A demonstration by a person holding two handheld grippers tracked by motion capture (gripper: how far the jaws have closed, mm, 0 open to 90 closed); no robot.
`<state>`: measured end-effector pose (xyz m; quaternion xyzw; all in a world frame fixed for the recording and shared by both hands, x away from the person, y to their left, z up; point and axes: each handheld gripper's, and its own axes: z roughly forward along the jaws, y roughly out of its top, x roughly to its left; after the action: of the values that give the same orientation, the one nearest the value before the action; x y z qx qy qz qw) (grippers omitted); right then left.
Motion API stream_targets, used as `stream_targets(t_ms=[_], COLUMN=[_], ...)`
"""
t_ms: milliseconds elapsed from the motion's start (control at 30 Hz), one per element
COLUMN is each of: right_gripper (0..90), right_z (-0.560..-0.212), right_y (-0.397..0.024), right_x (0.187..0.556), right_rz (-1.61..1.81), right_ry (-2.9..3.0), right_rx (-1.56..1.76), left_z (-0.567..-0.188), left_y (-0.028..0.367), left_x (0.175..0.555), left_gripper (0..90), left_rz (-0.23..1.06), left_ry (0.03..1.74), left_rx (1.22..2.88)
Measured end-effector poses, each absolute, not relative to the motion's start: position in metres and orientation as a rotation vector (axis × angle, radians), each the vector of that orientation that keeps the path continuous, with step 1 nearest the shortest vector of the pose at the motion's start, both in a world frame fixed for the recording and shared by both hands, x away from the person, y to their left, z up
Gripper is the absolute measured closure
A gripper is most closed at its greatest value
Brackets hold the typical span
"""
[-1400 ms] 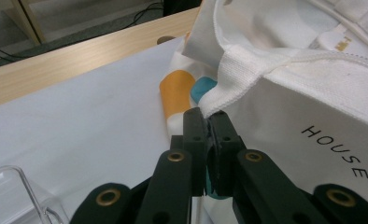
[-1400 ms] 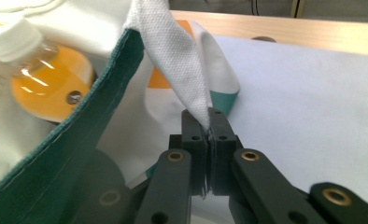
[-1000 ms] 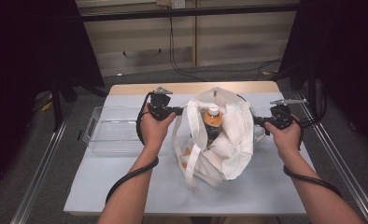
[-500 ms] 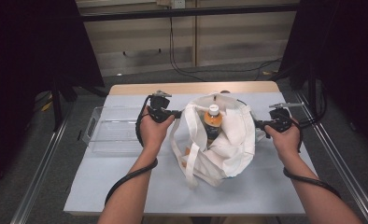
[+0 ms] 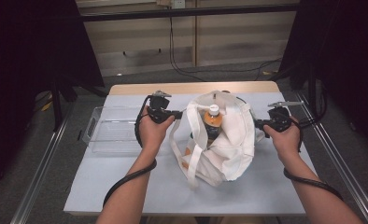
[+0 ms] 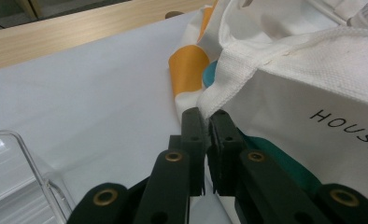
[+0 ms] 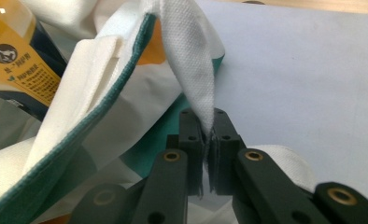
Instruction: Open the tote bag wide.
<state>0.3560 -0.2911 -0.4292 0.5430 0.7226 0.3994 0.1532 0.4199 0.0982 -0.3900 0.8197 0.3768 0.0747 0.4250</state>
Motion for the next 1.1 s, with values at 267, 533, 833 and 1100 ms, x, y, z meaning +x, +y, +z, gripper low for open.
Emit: stream_targets(t_ms=[267,533,833,1100], right_gripper=[74.9,67.5,62.1,60.4], right_z=[-0.419,-0.405,-0.392,-0.382], right_y=[-0.289,-0.286,-0.288,-0.291], right_x=[0.353,0.348,0.341,0.337], right_rz=[1.144,1.146,1.133,1.129], right_ry=[2.065,2.066,2.059,2.047], right_rx=[1.555,1.532,1.534,1.541], left_z=[-0.384,-0.372,-0.359,-0.345], left_y=[0.098,0.101,0.102,0.099], left_x=[0.419,0.412,0.406,0.406], left_gripper=[74.2,65.7,63.5,61.5], left_rz=[0.154,0.138,0.14,0.16], left_ry=[0.938,0.925,0.923,0.902], left_rx=[2.057,2.063,2.056,2.064])
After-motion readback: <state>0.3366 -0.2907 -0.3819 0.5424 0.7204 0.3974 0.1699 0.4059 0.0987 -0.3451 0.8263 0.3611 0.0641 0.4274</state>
